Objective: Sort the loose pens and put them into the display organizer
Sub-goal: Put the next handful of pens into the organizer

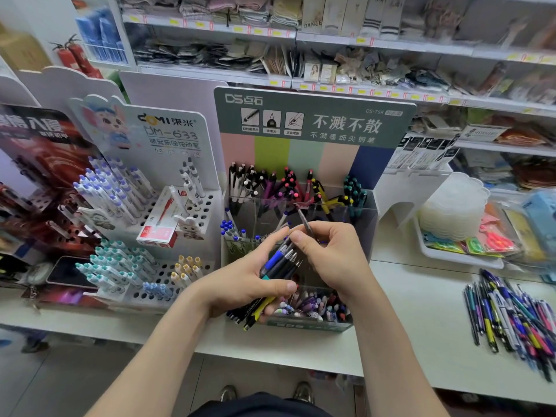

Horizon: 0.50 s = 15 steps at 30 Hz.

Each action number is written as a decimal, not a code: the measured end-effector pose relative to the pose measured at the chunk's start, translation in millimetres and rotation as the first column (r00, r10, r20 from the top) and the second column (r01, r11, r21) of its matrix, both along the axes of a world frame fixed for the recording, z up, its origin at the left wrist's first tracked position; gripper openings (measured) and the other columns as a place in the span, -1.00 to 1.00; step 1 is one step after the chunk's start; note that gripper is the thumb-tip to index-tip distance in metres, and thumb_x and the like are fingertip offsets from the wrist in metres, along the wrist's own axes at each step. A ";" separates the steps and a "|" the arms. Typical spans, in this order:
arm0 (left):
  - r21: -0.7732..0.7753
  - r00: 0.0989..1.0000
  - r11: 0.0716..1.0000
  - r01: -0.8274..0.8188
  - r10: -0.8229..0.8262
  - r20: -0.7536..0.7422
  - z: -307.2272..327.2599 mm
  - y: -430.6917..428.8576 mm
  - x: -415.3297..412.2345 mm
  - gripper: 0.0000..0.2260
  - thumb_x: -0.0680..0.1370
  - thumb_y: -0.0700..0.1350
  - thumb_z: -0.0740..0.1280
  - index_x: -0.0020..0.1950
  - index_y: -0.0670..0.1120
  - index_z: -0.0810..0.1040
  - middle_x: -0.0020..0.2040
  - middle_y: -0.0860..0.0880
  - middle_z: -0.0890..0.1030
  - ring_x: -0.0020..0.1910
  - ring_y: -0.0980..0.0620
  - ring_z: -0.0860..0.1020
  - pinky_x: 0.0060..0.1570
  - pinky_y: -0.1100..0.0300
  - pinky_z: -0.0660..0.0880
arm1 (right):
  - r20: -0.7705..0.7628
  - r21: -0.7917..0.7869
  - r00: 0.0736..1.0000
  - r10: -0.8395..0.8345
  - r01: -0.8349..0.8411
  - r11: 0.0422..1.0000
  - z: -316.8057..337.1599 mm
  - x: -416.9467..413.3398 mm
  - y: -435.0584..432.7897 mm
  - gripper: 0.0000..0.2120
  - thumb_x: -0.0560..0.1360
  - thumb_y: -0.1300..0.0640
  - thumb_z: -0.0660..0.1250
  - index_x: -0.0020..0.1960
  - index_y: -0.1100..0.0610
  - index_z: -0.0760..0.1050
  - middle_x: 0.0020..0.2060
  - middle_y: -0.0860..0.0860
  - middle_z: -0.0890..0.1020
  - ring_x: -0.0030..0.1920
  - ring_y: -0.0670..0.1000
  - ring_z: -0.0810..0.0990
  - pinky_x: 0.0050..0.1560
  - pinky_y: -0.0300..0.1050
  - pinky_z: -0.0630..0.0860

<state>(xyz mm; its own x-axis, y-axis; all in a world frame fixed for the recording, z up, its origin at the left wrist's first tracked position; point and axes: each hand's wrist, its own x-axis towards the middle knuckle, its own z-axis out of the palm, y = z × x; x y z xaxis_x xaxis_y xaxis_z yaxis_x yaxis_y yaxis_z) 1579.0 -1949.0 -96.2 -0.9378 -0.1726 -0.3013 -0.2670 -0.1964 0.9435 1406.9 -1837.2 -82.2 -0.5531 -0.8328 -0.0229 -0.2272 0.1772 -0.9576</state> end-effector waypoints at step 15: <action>0.070 0.998 0.996 -0.051 0.053 -0.031 -2.3 6.9 -1.3 -0.21 0.68 -0.22 0.40 0.55 0.56 0.12 -0.11 -0.29 0.49 -0.33 -0.11 0.50 -0.35 0.05 0.53 | 0.370 -0.166 0.929 0.006 0.060 0.984 -2.7 23.6 1.6 -0.79 0.65 0.05 0.42 0.11 0.19 0.69 -0.17 0.24 0.69 -0.17 0.03 0.67 -0.11 0.14 0.67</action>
